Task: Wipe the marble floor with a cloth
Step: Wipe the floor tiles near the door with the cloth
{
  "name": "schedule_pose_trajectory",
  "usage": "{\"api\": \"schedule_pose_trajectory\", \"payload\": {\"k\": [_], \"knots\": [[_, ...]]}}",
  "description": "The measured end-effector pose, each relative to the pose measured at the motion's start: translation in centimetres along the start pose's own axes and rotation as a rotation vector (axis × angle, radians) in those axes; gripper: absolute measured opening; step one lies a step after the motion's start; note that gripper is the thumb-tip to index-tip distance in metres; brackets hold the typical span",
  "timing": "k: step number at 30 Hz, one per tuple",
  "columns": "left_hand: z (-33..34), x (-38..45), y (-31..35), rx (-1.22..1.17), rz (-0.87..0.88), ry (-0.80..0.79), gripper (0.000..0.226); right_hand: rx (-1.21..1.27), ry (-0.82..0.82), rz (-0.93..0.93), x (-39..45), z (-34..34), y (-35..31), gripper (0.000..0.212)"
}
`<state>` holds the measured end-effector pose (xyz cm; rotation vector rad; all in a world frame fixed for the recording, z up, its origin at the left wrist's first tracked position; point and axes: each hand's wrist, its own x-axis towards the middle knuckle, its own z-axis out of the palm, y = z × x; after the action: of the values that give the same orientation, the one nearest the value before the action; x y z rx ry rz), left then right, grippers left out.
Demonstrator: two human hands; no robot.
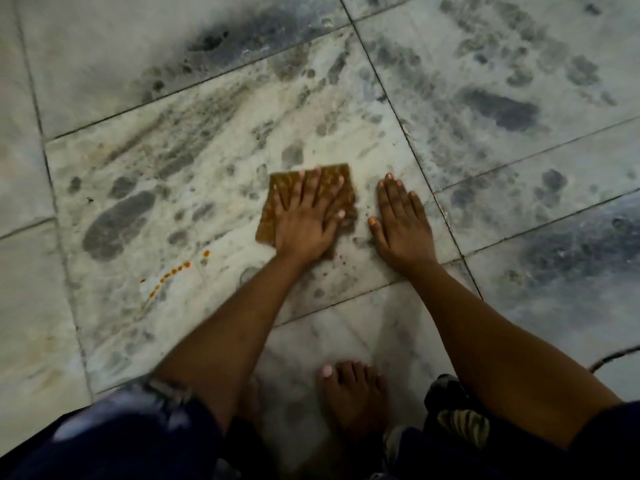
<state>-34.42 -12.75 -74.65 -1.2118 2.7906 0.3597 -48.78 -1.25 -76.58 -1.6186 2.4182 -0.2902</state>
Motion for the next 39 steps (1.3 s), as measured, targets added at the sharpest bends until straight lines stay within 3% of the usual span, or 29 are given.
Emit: {"api": "schedule_pose_trajectory", "payload": {"k": [4,8,11,15,21,29,34,39], "knots": [[-0.7,3.3,0.0,-0.023,-0.115,0.002,0.053,-0.001,0.011,0.000,0.0,0.1,0.0,0.062],[1.7,-5.3,3.3,-0.014,-0.166,0.114,0.051,0.004,0.035,-0.001,-0.1,0.2,-0.1,0.061],[2.7,-9.3,3.3,-0.032,-0.127,0.071,0.052,0.008,0.036,-0.005,-0.1,0.3,0.1,0.062],[1.1,-3.4,-0.6,-0.008,-0.060,0.042,0.054,0.028,0.047,-0.007,-0.2,0.2,0.0,0.062],[-2.5,6.0,-4.7,-0.075,-0.197,0.020,0.052,0.021,0.044,-0.013,0.0,0.0,0.1,0.062],[2.2,-10.1,1.3,-0.034,-0.027,0.035,0.055,0.024,0.050,-0.008,0.1,0.1,-0.2,0.063],[-0.4,-1.3,-2.9,0.009,-0.009,-0.076,0.058,0.086,0.082,-0.004,-0.3,0.0,-0.4,0.059],[-4.4,8.2,-8.7,-0.078,-0.259,-0.084,0.053,0.070,0.035,-0.073,-0.4,-0.5,-1.0,0.059]]}}
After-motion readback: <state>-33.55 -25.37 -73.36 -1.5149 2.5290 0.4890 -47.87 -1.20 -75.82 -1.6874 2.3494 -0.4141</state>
